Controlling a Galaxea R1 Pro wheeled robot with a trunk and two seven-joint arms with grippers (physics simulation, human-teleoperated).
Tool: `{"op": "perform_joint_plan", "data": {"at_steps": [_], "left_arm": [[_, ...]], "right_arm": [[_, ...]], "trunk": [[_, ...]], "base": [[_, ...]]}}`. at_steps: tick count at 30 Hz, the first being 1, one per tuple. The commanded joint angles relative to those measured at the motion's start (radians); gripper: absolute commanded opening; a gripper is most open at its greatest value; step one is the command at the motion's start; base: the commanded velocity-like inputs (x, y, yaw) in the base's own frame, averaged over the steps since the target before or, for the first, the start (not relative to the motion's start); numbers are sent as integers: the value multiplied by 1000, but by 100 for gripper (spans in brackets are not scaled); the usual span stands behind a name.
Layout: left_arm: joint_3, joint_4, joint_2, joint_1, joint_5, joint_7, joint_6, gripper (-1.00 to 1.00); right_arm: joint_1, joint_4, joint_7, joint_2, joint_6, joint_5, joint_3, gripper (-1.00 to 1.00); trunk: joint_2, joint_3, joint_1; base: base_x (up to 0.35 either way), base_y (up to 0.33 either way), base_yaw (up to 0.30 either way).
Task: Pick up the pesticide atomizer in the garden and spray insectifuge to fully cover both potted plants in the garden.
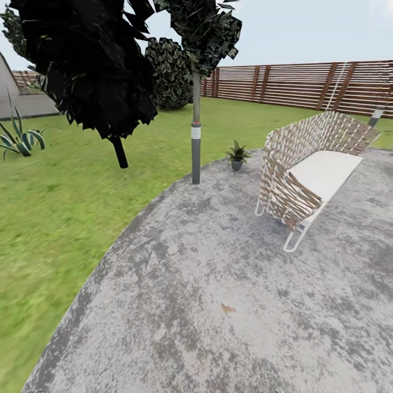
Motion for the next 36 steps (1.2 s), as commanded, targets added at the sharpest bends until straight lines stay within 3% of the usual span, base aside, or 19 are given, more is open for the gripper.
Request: {"op": "perform_joint_plan", "data": {"at_steps": [1, 36], "left_arm": [[-1, 0, 0, 0, 1, -1, -3, 100], [-1, 0, 0, 0, 1, -1, -3, 100]], "right_arm": [[-1, 1, 1, 0, -3, -1, -1, 100], [-1, 1, 1, 0, -3, -1, -1, 100]], "trunk": [[0, -1, 0], [0, -1, 0]], "base": [[0, 0, -300], [0, 0, -300]]}}
